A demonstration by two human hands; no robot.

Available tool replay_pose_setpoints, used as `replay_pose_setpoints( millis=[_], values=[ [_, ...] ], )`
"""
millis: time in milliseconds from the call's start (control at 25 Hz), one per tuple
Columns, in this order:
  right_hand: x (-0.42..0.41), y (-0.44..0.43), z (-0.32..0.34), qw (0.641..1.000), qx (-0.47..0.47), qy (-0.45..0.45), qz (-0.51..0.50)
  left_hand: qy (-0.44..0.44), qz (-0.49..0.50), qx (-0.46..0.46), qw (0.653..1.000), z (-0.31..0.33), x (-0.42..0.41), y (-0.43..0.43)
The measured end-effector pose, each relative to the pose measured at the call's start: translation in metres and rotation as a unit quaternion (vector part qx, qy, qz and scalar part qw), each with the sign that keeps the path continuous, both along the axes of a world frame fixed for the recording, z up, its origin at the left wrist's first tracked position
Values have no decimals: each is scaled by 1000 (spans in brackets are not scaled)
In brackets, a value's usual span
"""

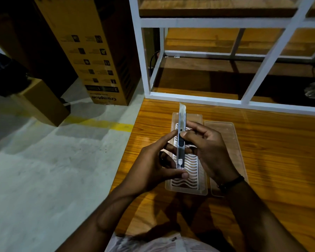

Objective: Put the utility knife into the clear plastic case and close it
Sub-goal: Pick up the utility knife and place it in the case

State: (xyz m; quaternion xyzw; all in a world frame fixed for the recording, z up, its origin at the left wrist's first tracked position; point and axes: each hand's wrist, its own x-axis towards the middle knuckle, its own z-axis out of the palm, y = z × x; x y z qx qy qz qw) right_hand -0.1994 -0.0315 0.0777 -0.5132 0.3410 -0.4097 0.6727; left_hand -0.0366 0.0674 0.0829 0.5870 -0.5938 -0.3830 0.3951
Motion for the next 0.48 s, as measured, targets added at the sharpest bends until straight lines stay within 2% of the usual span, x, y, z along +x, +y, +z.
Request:
replay_pose_setpoints(
  millis=[480],
  values=[
    [0,25,-4,995,-31,99,1,3,32,-5,999,-3,2,1]
  ],
)
